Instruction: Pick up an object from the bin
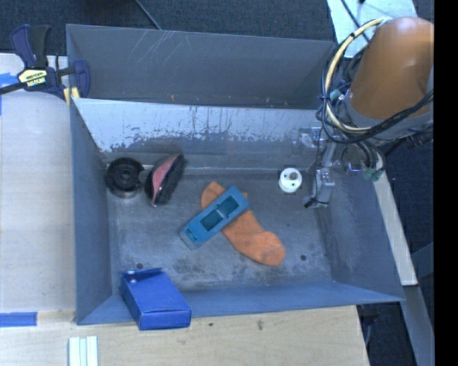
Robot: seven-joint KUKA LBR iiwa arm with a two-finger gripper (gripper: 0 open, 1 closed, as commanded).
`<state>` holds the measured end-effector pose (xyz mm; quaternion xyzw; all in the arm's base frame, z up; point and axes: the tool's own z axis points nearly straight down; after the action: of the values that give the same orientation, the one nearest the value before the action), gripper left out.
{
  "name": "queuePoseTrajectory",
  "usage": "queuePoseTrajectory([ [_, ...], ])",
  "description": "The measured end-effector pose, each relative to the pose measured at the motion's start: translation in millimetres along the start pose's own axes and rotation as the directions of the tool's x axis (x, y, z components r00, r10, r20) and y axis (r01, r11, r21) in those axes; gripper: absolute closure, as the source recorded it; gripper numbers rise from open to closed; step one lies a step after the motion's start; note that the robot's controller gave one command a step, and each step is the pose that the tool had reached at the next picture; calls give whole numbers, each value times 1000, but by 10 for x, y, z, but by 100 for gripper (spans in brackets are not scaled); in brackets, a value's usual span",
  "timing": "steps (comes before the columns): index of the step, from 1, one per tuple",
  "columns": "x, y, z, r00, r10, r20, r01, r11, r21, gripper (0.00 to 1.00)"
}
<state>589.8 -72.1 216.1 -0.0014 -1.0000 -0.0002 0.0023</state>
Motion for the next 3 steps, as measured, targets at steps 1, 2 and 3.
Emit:
queuePoseTrajectory([
  [1,-12,4,-53,1000,-2,9,2,1000,1,0],
  [2,310,208,725,999,45,11,-45,999,0,0],
  [3,480,300,908,988,152,3,-152,988,0,0],
])
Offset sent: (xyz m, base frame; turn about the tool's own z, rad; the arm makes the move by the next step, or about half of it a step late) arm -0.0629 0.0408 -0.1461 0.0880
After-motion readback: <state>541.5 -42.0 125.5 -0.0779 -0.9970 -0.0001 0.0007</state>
